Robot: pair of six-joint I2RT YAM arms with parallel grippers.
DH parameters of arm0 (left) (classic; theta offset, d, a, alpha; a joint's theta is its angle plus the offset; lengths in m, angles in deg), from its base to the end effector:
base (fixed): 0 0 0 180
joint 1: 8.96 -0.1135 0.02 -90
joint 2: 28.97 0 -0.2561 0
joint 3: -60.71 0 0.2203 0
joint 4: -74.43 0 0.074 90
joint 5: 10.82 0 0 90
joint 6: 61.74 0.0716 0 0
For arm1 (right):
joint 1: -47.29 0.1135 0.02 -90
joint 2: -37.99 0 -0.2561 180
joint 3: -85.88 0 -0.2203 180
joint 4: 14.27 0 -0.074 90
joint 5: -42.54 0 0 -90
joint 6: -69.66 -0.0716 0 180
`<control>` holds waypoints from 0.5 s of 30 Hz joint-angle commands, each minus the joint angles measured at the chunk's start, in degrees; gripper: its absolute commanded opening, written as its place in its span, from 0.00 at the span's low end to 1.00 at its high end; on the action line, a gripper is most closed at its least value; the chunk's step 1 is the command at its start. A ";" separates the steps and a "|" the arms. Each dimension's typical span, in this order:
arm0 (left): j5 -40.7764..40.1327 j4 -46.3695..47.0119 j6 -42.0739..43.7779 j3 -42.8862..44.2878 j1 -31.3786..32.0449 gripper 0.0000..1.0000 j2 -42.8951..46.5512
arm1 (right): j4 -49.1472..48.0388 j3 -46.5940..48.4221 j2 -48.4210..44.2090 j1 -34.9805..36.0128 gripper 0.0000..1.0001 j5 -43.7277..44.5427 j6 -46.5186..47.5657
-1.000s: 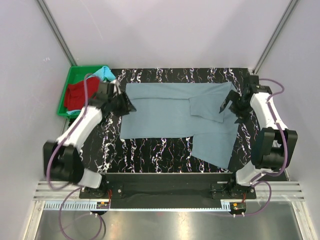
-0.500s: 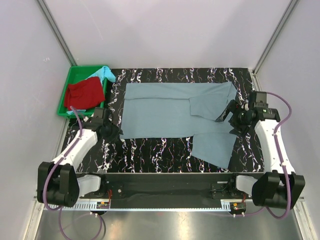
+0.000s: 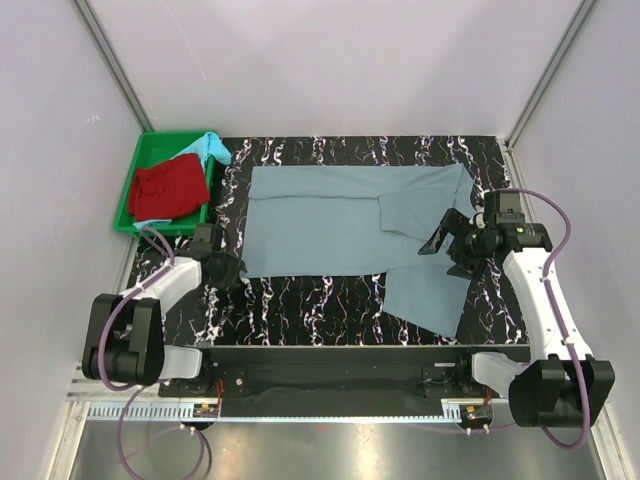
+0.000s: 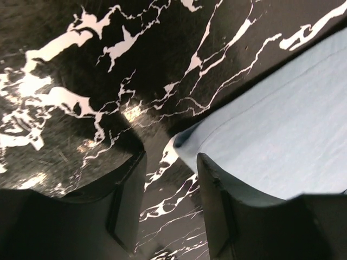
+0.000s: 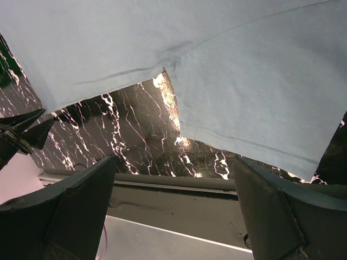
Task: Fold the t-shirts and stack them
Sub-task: Fold the tshirt
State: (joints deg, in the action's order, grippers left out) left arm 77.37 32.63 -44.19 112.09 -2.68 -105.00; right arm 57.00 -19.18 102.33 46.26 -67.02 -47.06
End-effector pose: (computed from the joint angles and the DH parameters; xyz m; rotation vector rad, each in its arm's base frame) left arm 0.2155 -0.0214 0.1367 -1.5279 2.3284 -0.3342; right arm 0.1953 0.0205 0.2615 0.5205 2.6067 0.6008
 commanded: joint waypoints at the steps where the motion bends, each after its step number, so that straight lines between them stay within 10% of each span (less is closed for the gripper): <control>1: -1.62 3.93 -2.78 -0.58 -0.13 0.46 -1.22 | 0.17 0.46 -1.41 0.69 0.94 0.12 1.23; 8: -1.01 6.57 -5.69 -2.17 -0.22 0.35 -4.83 | 0.35 1.16 -0.26 3.23 0.88 1.09 2.20; 15: -2.59 4.13 0.62 0.63 -0.22 0.00 -5.54 | 0.52 0.90 0.44 3.32 0.61 5.48 0.44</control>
State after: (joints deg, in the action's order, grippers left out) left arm 78.03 40.28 -47.75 112.07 -2.74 -109.37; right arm 57.16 -19.13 102.90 49.16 -65.16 -46.01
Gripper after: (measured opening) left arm 0.023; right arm 0.618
